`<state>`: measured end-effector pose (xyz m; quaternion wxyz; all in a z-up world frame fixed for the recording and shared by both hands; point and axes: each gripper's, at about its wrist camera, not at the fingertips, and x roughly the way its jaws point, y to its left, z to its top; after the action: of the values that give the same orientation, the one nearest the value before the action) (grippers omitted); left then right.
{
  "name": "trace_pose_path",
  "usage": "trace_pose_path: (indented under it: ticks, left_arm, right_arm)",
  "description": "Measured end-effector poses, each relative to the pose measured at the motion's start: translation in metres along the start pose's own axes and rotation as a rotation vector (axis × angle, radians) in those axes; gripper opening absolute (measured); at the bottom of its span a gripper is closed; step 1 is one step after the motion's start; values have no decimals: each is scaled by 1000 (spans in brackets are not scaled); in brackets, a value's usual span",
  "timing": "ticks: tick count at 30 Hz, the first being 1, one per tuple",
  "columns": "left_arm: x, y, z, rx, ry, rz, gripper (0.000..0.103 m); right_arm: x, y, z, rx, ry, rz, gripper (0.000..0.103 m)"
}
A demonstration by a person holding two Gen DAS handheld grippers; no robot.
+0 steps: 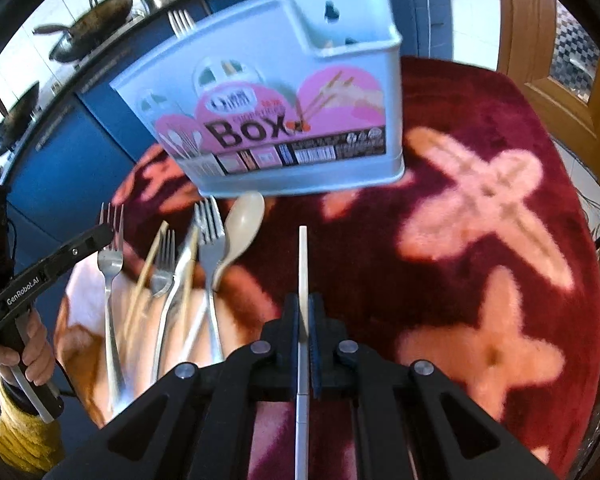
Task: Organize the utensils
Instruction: 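Lift and carry the held utensils with both tools over the blue holder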
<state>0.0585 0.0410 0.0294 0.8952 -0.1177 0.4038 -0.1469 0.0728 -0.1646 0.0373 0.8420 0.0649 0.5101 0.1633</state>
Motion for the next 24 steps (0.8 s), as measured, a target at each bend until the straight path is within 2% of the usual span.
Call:
trace_pose_path:
  ticks: [6,10,18,24]
  left_arm:
    - [-34,-15,4,45,-122,36,3]
    - [-52,-24,6,70,-192,54,3]
    - [-74,-34,16,73,-274,74,3]
    - [-92,-43,34,72,-333,79,3]
  right_arm:
    - [-38,6,-9,10,-167,9,6]
    - [-57,9,-13,16,-246,-1,6]
    - [-88,18,-8,6,-394,-45,6]
    - [-107,17,7,14,-463,-62,6]
